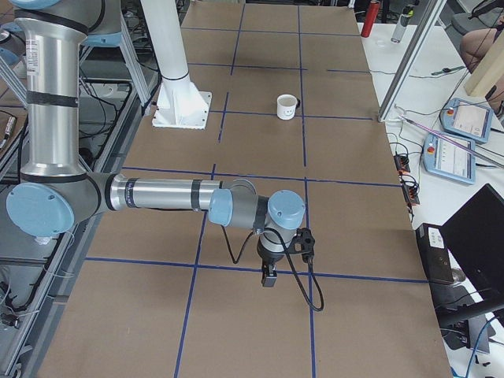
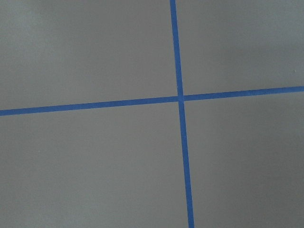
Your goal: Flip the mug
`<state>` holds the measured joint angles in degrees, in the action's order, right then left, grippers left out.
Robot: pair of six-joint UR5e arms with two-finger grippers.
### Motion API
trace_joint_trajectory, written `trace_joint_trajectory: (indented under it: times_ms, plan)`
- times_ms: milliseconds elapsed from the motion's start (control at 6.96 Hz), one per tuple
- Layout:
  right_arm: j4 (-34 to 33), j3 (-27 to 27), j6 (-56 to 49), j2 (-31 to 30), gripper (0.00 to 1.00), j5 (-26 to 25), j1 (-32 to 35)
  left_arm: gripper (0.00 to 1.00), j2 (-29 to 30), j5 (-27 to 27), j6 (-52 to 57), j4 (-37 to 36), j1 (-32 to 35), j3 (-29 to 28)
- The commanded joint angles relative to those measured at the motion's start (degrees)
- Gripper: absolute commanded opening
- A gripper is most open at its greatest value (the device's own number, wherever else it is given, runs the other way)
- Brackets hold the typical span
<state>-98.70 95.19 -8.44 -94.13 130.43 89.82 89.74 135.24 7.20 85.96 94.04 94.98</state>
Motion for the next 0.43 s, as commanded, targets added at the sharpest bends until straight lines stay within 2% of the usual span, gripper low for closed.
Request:
trace_joint_trajectory:
  times_ms: [0,288]
  plan:
    - [0.00,0.00,0.00,0.00,1.00,0.00,0.00,1.00,0.00,-0.07,0.09,0.00,0.00,-0.06]
    - [0.00,0.00,0.00,0.00,1.00,0.00,0.00,1.00,0.00,0.02,-0.08,0.00,0.00,-0.23]
